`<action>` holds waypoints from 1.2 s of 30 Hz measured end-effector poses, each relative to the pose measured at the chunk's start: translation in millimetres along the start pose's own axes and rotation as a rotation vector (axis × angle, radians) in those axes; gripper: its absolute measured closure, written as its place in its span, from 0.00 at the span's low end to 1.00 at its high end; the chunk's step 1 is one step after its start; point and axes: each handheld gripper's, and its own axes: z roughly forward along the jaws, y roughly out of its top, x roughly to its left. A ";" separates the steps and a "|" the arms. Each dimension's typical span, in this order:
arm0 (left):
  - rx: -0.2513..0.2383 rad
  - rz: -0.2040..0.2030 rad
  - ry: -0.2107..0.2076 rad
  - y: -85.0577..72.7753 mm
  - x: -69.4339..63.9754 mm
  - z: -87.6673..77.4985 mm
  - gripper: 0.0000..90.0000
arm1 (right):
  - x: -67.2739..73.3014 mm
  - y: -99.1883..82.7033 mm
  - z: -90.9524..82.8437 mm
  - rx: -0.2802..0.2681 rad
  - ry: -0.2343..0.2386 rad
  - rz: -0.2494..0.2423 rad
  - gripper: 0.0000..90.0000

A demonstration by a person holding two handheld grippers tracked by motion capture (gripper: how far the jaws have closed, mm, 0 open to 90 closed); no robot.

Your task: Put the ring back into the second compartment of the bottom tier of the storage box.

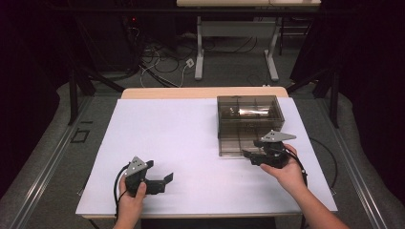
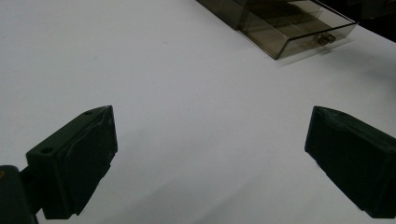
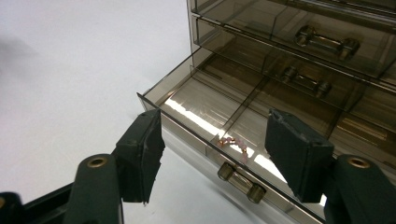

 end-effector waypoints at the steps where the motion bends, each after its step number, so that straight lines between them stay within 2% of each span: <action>1: 0.002 0.001 0.000 0.1 0.0 -0.1 0.03 | -0.2 -0.8 -1.6 0.001 -0.005 0.003 0.40; 24: 0.006 0.010 0.002 0.0 -0.4 0.5 0.03 | -12.8 -21.9 -17.6 0.016 -0.058 0.030 0.37; 29: 0.007 0.010 0.003 -0.1 -0.5 0.5 0.03 | -14.0 -26.8 -18.7 0.020 -0.060 0.046 0.39; 36: 0.006 0.009 0.005 -0.2 -0.7 0.7 0.03 | -14.6 -32.3 -18.4 0.041 -0.072 0.037 0.42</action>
